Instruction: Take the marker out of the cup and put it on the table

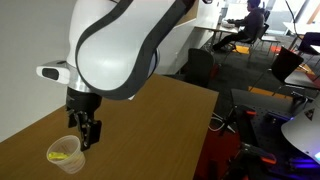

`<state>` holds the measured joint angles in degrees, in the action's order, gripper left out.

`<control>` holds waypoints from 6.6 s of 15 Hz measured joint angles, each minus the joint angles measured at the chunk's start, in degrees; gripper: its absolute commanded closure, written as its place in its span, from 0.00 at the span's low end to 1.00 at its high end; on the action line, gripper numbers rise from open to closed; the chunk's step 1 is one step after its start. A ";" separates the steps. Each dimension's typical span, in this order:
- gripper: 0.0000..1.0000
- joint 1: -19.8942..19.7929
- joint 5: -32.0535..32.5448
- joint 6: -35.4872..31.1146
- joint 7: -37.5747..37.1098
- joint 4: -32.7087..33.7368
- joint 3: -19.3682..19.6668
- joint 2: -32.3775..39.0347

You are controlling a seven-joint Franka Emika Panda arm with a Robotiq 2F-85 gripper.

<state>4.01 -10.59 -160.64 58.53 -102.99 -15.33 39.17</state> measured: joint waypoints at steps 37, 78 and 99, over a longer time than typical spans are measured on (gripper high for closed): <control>0.43 -6.28 17.16 -15.56 -11.70 9.75 -6.66 16.03; 0.73 -4.88 17.18 -5.90 -11.70 29.62 -8.40 29.93; 0.95 -4.42 17.03 -3.68 -11.69 33.46 -9.71 32.40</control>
<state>-0.41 6.44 -164.32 46.84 -69.53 -25.04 71.57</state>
